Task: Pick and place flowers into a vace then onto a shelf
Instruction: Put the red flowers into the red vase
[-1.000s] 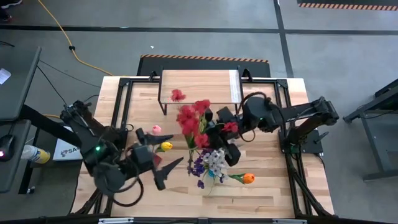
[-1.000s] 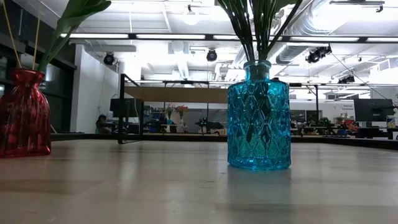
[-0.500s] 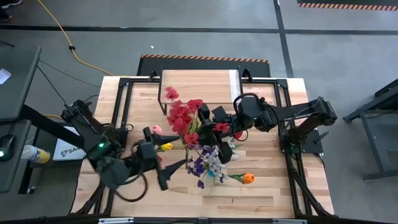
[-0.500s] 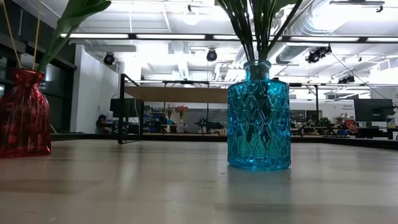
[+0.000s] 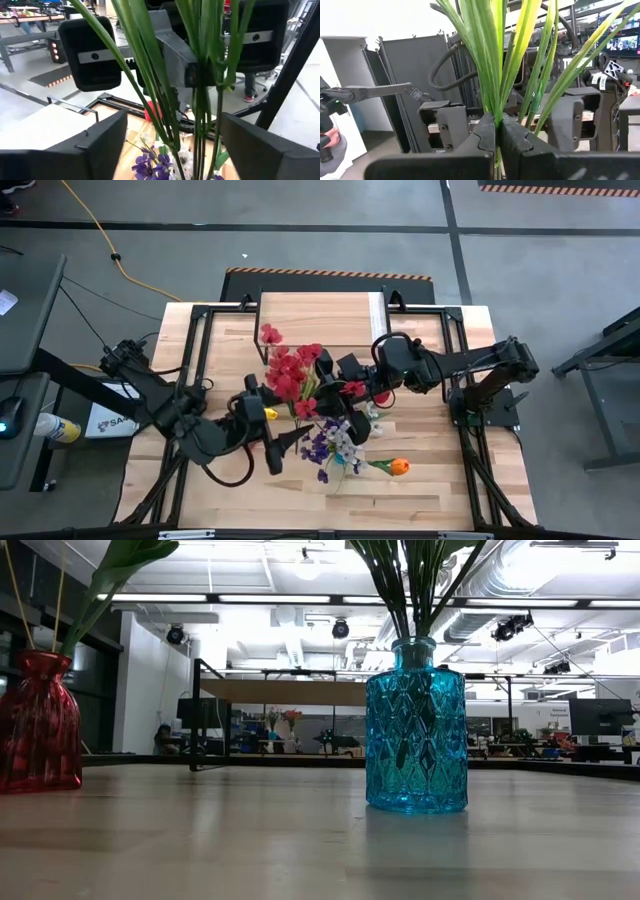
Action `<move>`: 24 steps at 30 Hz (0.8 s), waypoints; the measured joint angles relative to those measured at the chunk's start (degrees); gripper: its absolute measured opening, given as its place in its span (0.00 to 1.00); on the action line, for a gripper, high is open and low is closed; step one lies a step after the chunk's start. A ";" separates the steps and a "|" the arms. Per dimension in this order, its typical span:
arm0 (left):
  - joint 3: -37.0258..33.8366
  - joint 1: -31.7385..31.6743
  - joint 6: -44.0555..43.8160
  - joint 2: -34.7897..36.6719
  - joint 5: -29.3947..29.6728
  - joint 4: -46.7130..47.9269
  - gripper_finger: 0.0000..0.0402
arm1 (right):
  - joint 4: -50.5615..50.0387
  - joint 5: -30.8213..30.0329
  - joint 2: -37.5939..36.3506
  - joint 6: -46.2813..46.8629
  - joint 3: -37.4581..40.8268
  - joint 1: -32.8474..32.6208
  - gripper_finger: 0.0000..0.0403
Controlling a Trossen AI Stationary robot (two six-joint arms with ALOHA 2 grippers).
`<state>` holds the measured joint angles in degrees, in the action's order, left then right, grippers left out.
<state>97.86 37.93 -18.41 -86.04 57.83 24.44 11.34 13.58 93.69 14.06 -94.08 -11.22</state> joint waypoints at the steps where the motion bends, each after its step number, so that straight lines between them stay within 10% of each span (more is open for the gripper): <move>1: 0.00 0.00 0.02 0.00 0.02 0.12 0.82 | 0.02 0.02 0.00 0.00 0.00 0.00 0.00; 12: 0.00 0.02 0.59 -0.02 2.49 2.81 0.08 | -0.56 -0.94 0.07 0.07 0.00 0.13 0.00; 24: 0.00 0.02 0.37 -0.02 2.68 4.13 0.09 | -0.94 0.11 0.07 0.00 0.00 0.05 0.09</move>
<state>97.86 37.95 -18.04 -86.06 60.51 28.57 10.39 13.69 93.76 14.06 -94.08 -11.17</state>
